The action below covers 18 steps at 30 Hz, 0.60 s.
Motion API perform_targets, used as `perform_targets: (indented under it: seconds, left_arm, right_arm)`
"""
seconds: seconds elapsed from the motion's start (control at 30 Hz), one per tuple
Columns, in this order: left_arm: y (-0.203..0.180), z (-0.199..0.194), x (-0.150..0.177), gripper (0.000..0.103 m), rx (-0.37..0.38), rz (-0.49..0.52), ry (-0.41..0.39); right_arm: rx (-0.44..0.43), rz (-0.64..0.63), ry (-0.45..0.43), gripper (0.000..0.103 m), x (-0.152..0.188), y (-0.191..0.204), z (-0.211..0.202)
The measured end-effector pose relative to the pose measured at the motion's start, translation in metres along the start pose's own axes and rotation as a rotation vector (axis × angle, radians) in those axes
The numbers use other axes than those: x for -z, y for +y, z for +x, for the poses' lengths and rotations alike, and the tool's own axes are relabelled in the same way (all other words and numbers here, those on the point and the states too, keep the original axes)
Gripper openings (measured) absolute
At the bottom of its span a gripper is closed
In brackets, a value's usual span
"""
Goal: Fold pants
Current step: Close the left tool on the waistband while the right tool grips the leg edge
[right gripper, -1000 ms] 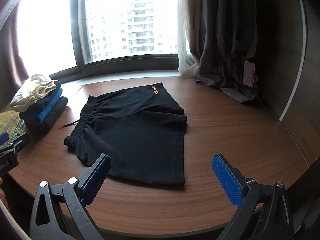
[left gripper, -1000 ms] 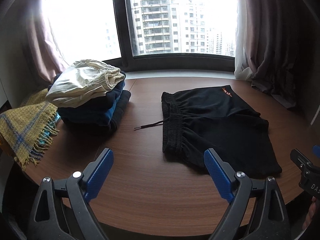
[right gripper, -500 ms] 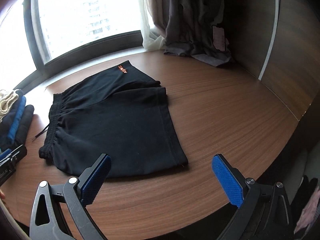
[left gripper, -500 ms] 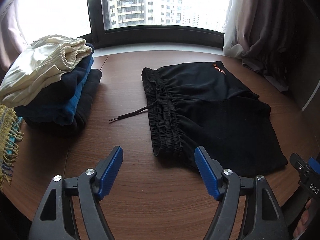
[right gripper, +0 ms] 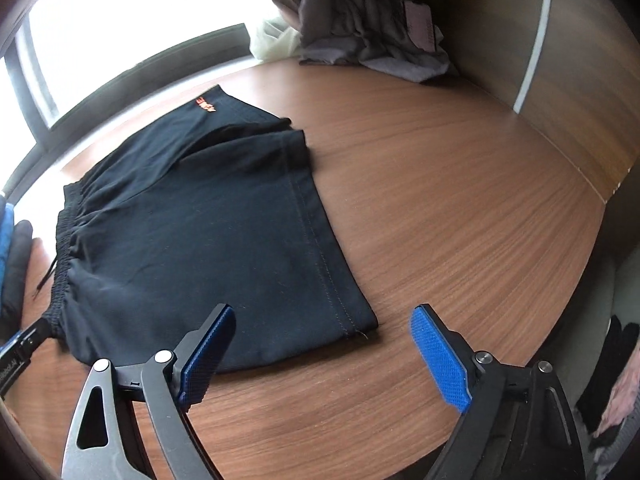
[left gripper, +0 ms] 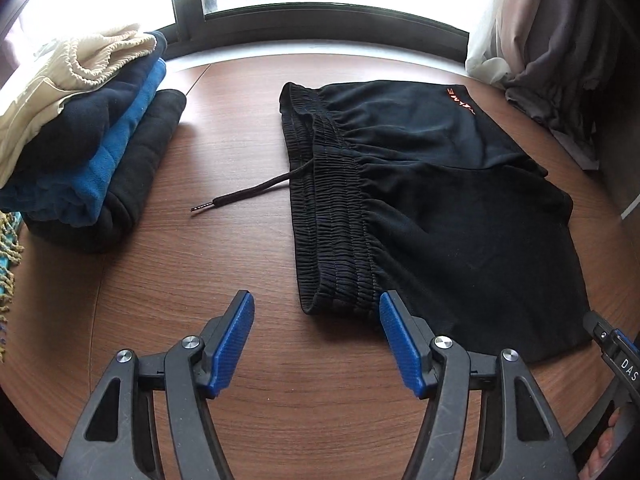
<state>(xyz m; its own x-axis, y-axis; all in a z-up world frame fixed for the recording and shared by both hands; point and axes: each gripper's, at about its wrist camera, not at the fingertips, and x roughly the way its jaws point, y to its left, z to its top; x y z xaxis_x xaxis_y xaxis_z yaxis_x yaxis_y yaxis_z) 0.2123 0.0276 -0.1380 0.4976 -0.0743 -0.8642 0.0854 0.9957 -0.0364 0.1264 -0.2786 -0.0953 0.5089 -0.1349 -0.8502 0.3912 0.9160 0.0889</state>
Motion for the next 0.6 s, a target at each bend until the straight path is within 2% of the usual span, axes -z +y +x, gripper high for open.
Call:
perform_targets:
  seconds: [0.17,0.6]
  left_arm:
    - [-0.002,0.011,-0.002,0.064,-0.01,-0.005,0.027]
    - [-0.003,0.024,-0.009,0.062,0.024,-0.03,0.072]
  right_arm:
    - [0.007,0.03,0.033,0.081,0.001,-0.005,0.009]
    - [-0.002,0.058,0.086,0.068,0.001,-0.011,0.025]
